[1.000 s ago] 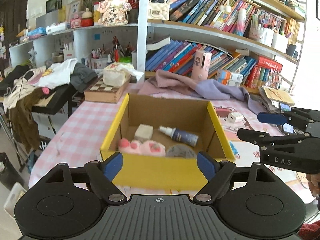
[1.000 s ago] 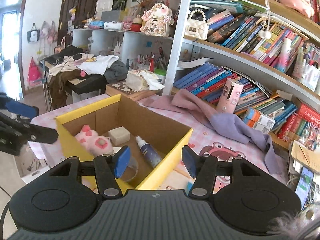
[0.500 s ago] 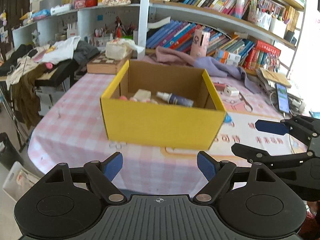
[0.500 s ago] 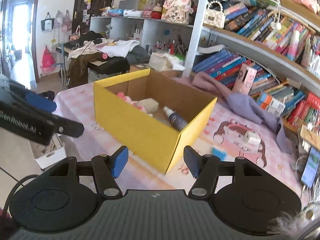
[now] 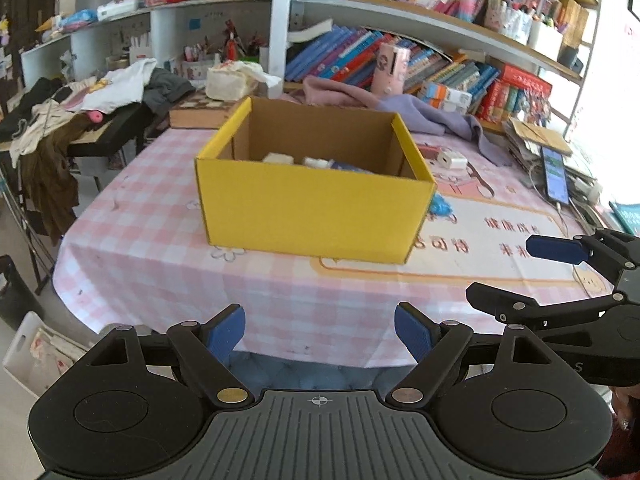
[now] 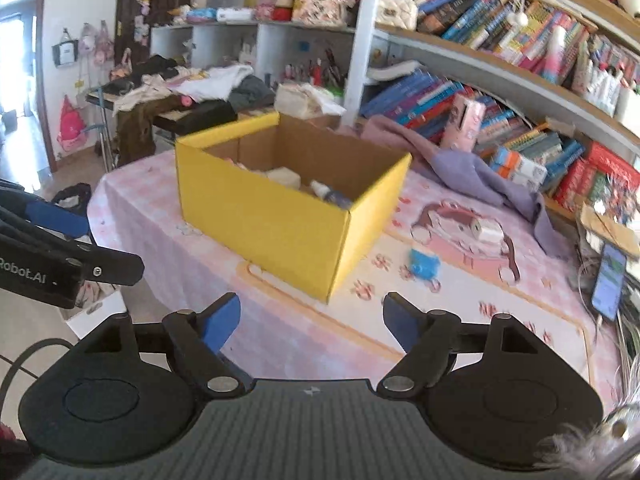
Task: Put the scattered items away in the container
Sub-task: 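Move both open tools toward the blue bag and white charger plug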
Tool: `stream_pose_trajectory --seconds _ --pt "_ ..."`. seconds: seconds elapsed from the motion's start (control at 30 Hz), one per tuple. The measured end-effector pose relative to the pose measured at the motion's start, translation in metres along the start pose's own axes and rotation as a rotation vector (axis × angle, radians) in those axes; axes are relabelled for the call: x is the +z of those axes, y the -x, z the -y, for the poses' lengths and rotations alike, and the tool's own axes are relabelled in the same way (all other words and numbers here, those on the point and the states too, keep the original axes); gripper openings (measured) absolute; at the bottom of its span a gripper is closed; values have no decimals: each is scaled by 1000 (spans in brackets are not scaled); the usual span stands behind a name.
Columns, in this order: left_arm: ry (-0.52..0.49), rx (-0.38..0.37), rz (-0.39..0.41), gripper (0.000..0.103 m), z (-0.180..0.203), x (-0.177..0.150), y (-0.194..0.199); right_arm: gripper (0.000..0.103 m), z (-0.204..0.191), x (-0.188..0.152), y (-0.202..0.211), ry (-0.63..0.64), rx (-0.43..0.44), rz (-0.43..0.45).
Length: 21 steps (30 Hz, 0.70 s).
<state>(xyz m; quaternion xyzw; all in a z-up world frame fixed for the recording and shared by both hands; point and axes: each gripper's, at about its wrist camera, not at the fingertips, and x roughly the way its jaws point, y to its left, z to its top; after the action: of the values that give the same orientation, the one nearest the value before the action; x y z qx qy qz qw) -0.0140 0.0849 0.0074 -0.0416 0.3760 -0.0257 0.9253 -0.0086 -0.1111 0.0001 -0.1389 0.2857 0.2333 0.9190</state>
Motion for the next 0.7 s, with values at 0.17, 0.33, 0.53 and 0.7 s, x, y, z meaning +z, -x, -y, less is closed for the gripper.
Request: stream_pose_trajectory --seconds 0.17,0.33,0.53,0.7 --pt "-37 -36 -28 90 12 -5 -5 83 3 -8 6 -10 -29 -15" --pt "-80 -80 -47 95 25 -6 -9 85 9 -14 10 -29 -57 -44" --pt "-103 -119 -64 95 37 -5 -18 87 19 -23 14 -53 -105 -80" --pt "-133 -159 -75 95 49 -2 -27 87 30 -28 16 -79 -145 -107"
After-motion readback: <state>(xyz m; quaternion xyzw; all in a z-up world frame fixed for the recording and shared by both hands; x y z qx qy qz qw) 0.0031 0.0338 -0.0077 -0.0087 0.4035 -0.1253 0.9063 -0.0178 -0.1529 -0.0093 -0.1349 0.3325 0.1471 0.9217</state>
